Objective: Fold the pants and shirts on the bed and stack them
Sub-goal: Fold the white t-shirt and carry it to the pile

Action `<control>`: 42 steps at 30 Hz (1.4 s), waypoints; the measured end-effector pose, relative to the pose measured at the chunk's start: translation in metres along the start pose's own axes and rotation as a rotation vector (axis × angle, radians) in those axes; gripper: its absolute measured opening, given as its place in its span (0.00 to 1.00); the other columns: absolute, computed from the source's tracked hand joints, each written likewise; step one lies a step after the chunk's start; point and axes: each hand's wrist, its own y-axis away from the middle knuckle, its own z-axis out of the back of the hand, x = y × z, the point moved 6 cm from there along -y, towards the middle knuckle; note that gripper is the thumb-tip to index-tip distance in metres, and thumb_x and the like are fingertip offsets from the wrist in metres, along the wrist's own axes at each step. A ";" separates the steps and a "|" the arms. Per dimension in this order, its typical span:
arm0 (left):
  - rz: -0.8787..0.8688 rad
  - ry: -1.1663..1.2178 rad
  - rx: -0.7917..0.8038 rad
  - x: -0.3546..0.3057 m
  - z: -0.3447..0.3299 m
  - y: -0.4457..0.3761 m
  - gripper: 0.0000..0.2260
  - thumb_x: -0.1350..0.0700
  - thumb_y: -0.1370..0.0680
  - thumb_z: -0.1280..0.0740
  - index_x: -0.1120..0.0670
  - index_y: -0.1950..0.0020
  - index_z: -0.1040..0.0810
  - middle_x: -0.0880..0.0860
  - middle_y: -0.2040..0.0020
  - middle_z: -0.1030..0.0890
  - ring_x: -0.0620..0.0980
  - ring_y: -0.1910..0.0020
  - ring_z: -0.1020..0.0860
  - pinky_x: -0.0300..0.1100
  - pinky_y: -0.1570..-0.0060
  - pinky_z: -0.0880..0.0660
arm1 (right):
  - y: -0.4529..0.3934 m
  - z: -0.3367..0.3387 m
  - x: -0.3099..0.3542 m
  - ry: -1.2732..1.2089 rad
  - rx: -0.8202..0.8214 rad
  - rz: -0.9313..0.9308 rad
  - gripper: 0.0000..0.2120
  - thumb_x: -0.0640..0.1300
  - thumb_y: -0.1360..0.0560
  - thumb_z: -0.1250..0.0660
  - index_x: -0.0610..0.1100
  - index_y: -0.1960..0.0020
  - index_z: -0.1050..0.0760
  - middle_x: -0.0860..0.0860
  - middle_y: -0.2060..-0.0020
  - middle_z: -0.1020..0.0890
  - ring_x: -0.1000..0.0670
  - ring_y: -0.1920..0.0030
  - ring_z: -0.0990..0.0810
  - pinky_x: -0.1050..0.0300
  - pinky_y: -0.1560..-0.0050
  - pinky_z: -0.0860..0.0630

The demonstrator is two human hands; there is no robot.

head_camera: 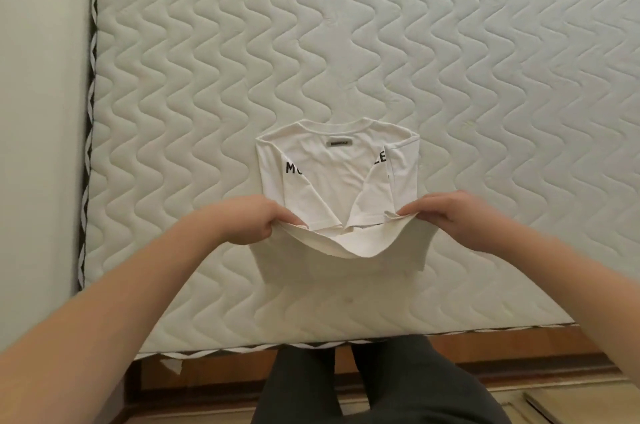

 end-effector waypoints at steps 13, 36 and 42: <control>0.122 0.050 -0.188 0.093 0.087 -0.158 0.21 0.62 0.25 0.41 0.44 0.39 0.20 0.48 0.47 0.18 0.49 0.52 0.25 0.41 0.55 0.31 | -0.191 0.038 -0.089 -0.111 -0.138 -0.188 0.05 0.49 0.20 0.34 0.57 0.48 0.20 0.65 0.57 0.21 0.57 0.52 0.24 0.69 0.56 0.34; 0.325 0.262 -0.500 0.175 0.085 -0.262 0.21 0.43 0.28 0.27 0.50 0.40 0.28 0.48 0.46 0.25 0.51 0.46 0.27 0.49 0.42 0.29 | -0.303 0.014 -0.155 0.182 -0.183 -0.334 0.21 0.59 0.31 0.26 0.52 0.43 0.27 0.55 0.50 0.27 0.49 0.44 0.30 0.52 0.47 0.34; 0.236 0.122 -0.351 0.161 0.101 -0.252 0.11 0.48 0.28 0.25 0.51 0.57 0.24 0.50 0.55 0.21 0.51 0.56 0.24 0.44 0.61 0.30 | -0.298 0.024 -0.137 0.260 -0.045 -0.272 0.14 0.55 0.28 0.27 0.50 0.48 0.26 0.51 0.54 0.22 0.47 0.51 0.24 0.53 0.57 0.30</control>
